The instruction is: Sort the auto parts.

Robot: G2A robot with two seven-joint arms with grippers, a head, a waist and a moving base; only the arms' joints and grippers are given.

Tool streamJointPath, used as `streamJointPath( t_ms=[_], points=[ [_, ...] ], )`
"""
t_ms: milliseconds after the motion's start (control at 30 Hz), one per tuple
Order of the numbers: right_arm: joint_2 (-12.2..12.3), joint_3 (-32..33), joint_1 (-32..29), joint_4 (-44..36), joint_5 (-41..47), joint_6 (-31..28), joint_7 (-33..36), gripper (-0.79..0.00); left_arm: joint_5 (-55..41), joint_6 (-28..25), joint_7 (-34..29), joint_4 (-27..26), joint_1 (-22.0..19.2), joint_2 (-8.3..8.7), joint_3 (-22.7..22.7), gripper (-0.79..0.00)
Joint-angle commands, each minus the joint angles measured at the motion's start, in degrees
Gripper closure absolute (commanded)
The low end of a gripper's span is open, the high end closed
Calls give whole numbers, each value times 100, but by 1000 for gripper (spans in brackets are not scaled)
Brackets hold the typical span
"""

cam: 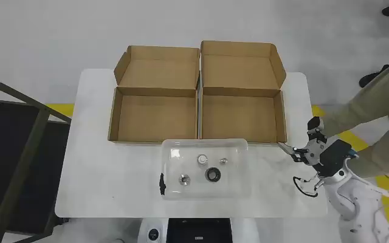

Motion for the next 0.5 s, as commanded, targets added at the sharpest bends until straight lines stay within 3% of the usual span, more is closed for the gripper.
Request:
streamJointPath(
  t_ms=[0, 467],
  points=[
    [0, 0, 0, 0, 0, 0, 0, -784, 0, 0, 0, 0, 0, 0, 0, -785],
    [17, -24, 50, -101, -109, -77, 98, -785, 0, 0, 0, 0, 0, 0, 0, -785]
  ],
)
